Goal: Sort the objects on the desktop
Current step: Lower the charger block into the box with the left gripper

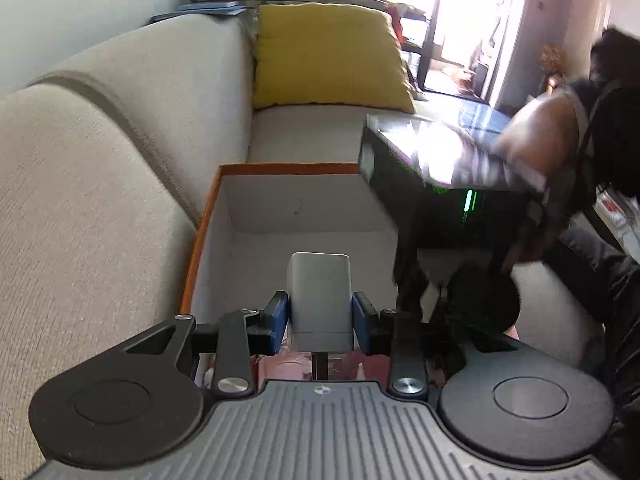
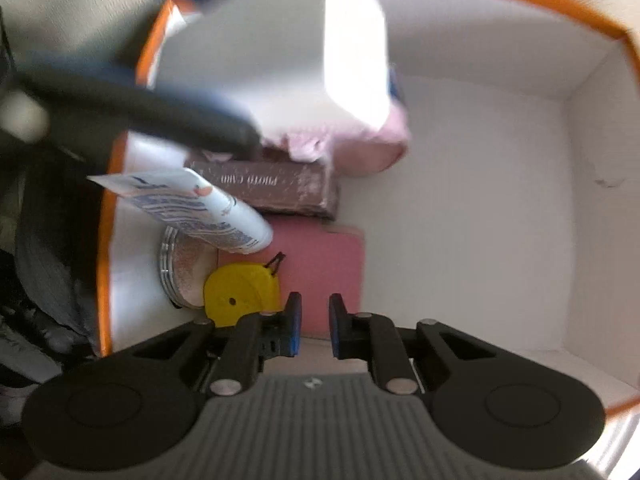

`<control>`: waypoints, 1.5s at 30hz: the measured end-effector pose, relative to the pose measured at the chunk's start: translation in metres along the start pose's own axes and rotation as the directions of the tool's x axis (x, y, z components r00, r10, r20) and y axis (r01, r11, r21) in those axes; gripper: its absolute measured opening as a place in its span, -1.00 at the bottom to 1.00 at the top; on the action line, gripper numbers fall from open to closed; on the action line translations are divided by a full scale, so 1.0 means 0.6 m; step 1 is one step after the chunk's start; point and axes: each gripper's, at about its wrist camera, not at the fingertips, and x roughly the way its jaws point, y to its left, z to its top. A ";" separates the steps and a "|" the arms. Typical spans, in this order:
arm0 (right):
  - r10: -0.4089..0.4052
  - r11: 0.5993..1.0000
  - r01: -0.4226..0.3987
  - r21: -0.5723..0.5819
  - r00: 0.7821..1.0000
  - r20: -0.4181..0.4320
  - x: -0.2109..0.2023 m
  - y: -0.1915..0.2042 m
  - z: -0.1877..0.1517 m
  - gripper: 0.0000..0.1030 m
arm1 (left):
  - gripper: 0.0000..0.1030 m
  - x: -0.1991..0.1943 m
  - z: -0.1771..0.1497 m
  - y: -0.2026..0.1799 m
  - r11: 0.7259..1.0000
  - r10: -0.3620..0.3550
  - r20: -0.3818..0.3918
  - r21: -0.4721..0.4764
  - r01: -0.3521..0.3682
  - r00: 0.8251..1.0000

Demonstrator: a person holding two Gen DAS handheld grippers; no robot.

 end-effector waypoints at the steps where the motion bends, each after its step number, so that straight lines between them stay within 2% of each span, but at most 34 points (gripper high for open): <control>1: -0.014 1.000 0.014 0.002 1.000 0.017 -0.014 -0.003 -0.003 -0.68 | -0.25 0.003 0.003 -0.007 1.000 -0.003 -0.004 0.023 0.004 1.000; 6: -0.135 0.991 0.133 0.024 0.987 0.086 -0.080 -0.025 -0.016 -0.66 | -0.24 0.033 0.015 -0.044 0.985 -0.042 -0.073 0.164 0.053 0.996; 9: -0.200 0.980 0.196 0.042 0.973 0.119 -0.109 -0.039 -0.021 -0.66 | -0.25 0.053 0.023 -0.063 0.965 -0.028 -0.122 0.256 0.059 0.992; 12: -0.215 0.977 0.213 0.031 0.967 0.138 -0.121 -0.044 -0.020 -0.66 | -0.25 0.072 0.030 -0.086 0.928 -0.027 -0.177 0.361 0.091 0.984; 15: -0.246 0.969 0.247 0.012 0.960 0.137 -0.113 -0.017 -0.027 -0.66 | -0.25 0.095 0.024 -0.103 0.894 -0.033 -0.245 0.427 0.138 0.969; 18: -0.270 0.962 0.271 0.009 0.952 0.147 -0.109 -0.005 -0.063 -0.65 | -0.25 0.121 0.020 -0.110 0.854 -0.016 -0.294 0.494 0.166 0.956; 19: -0.273 0.962 0.274 0.012 0.951 0.148 -0.107 -0.004 -0.084 -0.65 | -0.25 0.128 0.018 -0.114 0.838 -0.017 -0.312 0.513 0.183 0.950; 21: -0.272 0.962 0.273 0.010 0.952 0.140 -0.103 -0.006 -0.084 -0.64 | -0.25 0.139 0.014 -0.120 0.807 -0.029 -0.346 0.545 0.226 0.938; 23: -0.261 0.965 0.263 0.005 0.956 0.133 -0.076 -0.001 -0.110 -0.64 | -0.25 0.148 0.008 -0.129 0.766 -0.040 -0.368 0.586 0.265 0.929; 26: -0.254 0.967 0.253 0.022 0.961 0.106 -0.059 -0.009 -0.108 -0.64 | -0.25 0.156 -0.005 -0.140 0.712 -0.058 -0.396 0.627 0.317 0.916; 27: -0.259 0.966 0.258 0.029 0.961 0.097 -0.054 -0.011 -0.106 -0.64 | -0.25 0.159 -0.007 -0.141 0.701 -0.069 -0.407 0.629 0.335 0.911; 31: -0.227 0.974 0.225 0.032 0.970 0.083 -0.040 -0.014 -0.104 -0.64 | -0.25 0.169 -0.016 -0.138 0.689 -0.108 -0.435 0.615 0.383 0.894; 35: -0.202 0.979 0.201 0.025 0.977 0.072 -0.025 -0.010 -0.096 -0.64 | -0.24 0.183 -0.027 -0.138 0.673 -0.115 -0.467 0.613 0.415 0.877; 40: -0.169 0.985 0.166 0.043 0.984 0.065 -0.005 -0.010 -0.087 -0.64 | -0.24 0.181 -0.036 -0.144 0.654 -0.113 -0.455 0.636 0.411 0.883; 45: -0.141 0.987 0.136 0.084 0.989 0.048 0.019 -0.015 -0.079 -0.64 | -0.24 0.171 -0.040 -0.139 0.660 -0.101 -0.438 0.642 0.389 0.893</control>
